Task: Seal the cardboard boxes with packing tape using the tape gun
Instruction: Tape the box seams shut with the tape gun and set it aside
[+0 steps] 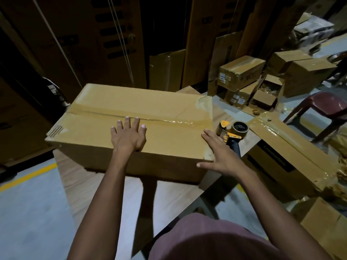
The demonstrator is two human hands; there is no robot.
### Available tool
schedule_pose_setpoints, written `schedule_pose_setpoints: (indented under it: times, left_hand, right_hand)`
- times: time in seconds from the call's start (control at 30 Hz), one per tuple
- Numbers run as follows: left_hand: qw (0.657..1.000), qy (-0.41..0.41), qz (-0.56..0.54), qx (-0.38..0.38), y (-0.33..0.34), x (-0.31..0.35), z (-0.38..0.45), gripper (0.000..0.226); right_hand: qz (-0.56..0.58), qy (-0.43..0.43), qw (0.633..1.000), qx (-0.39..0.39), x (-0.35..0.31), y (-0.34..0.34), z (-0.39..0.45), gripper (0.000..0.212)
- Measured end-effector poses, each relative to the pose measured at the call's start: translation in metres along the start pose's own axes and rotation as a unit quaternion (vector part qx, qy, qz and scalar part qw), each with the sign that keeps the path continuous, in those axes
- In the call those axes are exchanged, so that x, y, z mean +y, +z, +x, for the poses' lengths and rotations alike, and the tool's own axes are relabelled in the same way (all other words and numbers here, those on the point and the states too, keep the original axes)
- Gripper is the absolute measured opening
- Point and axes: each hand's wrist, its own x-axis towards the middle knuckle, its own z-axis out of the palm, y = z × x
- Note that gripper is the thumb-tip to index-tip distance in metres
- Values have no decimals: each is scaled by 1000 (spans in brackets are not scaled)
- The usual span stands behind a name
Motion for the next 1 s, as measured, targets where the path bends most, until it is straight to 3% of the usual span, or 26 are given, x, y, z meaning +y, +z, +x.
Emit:
schedule_pose_setpoints:
  times: [0.17,0.33,0.47,0.6,0.7,0.8,0.9,1.0]
  left_hand:
    - [997,-75,10,-24,5,10,-36,67]
    - [983,-144,101,-60,10,61,-90,83]
    - [972,-175,150,-51,13,101,-116,91]
    - [970,-225,93,-24,12,125,-107,93]
    - [982,-183,41,10,13,144,-92,82]
    - [995,-94,0,43,22,175,-79,71]
    - [997,-27,-21,67,39,210,-68,63]
    - [995,-39,-32,80,46,224,-57,60]
  right_hand:
    - [36,-41,997,-62,31,-18,22,115]
    - [69,-43,986,-142,59,-52,32,113]
    - [78,-18,988,-130,51,-66,49,101]
    - [102,-17,989,-105,43,-64,56,91]
    - [66,-19,997,-26,38,-53,50,81]
    - [-44,-19,995,85,33,-33,44,76]
    - [-66,-14,993,101,36,-29,50,78]
    - [-76,-23,994,82,42,-39,63,76]
